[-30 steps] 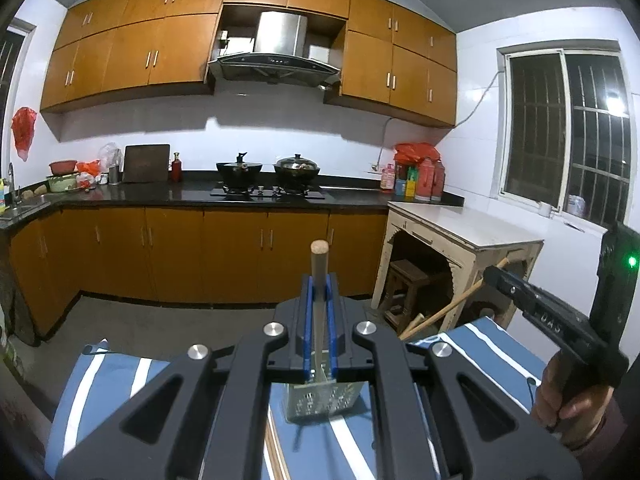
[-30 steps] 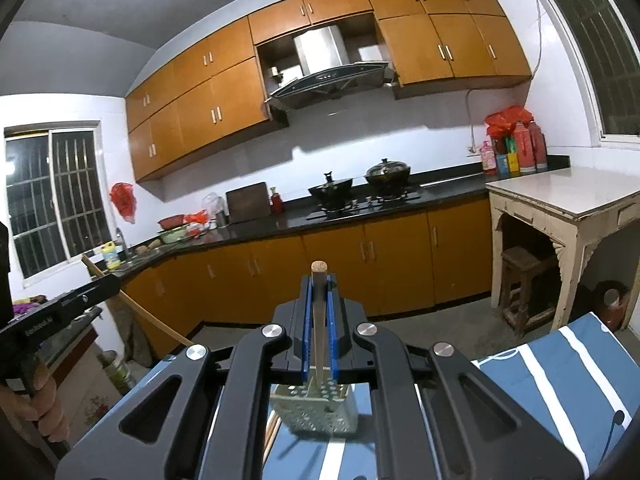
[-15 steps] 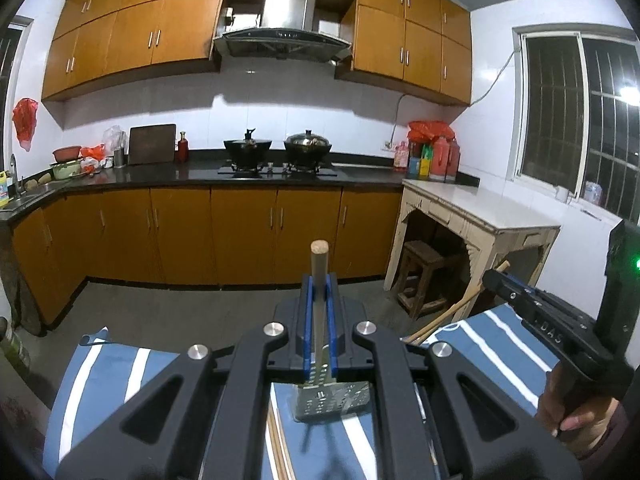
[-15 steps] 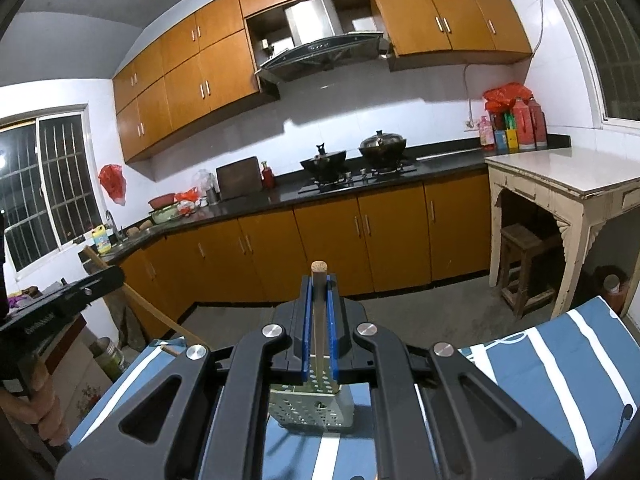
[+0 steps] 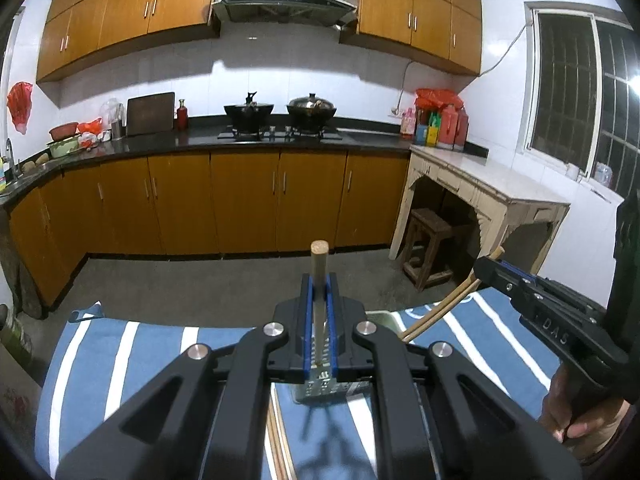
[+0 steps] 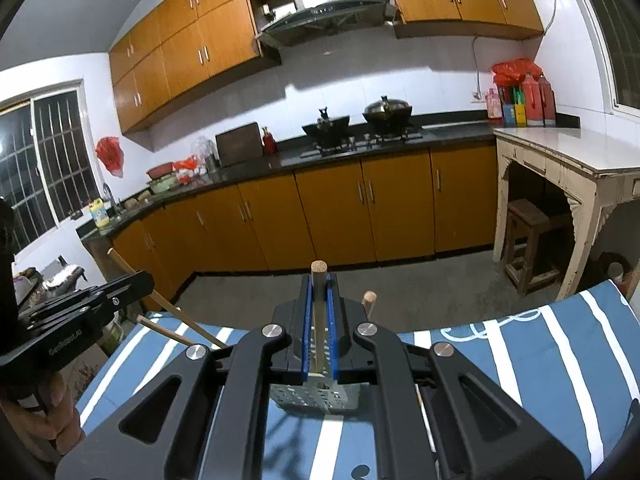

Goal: Organize utensils
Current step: 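Lower the left gripper's chopstick into the green holder and open while the right gripper releases its chopstick there, then return the right gripper and grasp a chopstick while the left gripper grasps another chopstick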

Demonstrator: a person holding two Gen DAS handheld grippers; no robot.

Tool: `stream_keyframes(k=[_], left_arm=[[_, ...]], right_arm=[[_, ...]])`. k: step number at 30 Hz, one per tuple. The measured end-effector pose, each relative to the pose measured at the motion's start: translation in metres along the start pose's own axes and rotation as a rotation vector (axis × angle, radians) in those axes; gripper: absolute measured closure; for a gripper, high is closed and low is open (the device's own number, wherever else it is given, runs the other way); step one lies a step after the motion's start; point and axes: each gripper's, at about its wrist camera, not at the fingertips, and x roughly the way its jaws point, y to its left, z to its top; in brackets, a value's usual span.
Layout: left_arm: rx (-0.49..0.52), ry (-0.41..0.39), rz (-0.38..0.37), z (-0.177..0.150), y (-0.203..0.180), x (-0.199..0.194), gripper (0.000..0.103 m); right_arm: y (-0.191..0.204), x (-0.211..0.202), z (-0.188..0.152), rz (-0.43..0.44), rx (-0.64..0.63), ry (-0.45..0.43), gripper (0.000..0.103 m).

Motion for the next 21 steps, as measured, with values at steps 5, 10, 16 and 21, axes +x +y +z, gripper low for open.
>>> stream_keyframes(k=[5, 10, 16, 21], left_arm=[[-0.013, 0.001, 0.016, -0.003, 0.005, -0.005, 0.09], [-0.03, -0.037, 0.027, -0.002, 0.012, -0.026, 0.07], [-0.022, -0.083, 0.054, -0.015, 0.017, -0.065, 0.058], [-0.005, -0.084, 0.084, -0.057, 0.029, -0.094, 0.045]], right_arm=[[-0.003, 0.001, -0.003, -0.01, 0.02, 0.029, 0.089], [0.0, -0.019, 0.002, -0.027, 0.015, -0.023, 0.068], [-0.004, -0.055, -0.002, -0.049, -0.001, -0.082, 0.066], [-0.024, -0.076, -0.038, -0.094, 0.011, -0.056, 0.063]])
